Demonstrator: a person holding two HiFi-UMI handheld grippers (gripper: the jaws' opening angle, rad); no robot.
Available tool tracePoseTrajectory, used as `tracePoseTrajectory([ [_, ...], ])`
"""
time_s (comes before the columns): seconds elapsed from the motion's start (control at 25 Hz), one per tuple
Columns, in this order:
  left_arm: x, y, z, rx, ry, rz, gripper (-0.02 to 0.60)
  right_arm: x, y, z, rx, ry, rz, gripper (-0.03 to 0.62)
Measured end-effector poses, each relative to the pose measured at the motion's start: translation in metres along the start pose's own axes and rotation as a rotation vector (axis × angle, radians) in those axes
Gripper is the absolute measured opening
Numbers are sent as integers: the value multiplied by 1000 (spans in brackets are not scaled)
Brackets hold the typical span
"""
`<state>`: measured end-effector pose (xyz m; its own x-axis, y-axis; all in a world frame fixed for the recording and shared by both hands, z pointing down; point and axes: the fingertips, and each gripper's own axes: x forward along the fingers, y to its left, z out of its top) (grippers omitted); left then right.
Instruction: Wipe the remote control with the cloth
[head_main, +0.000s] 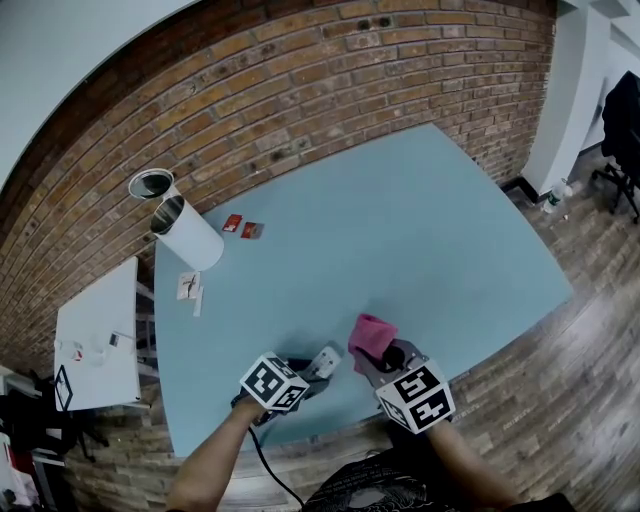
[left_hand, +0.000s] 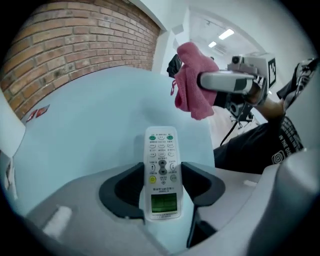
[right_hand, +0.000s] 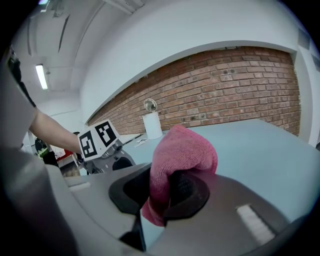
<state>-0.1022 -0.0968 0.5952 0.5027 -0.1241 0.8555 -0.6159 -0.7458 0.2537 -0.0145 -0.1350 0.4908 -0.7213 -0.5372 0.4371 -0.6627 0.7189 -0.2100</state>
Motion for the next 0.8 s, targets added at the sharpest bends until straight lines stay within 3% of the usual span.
tracePoseTrajectory([
  [0.12, -12, -11, 21, -119, -164, -114, 241, -3, 1, 8, -23, -28, 4, 63],
  [0.36, -58, -44, 71, -331, -569, -513, 241, -16, 4, 39, -117, -114, 11, 63],
  [0.64, -99, -66, 96, -462, -796, -851, 242, -28, 30, 85, -338, -220, 67, 63],
  [0.8, -113, -72, 102, -532, -859, -997, 242, -24, 38, 92, -453, -223, 70, 63],
])
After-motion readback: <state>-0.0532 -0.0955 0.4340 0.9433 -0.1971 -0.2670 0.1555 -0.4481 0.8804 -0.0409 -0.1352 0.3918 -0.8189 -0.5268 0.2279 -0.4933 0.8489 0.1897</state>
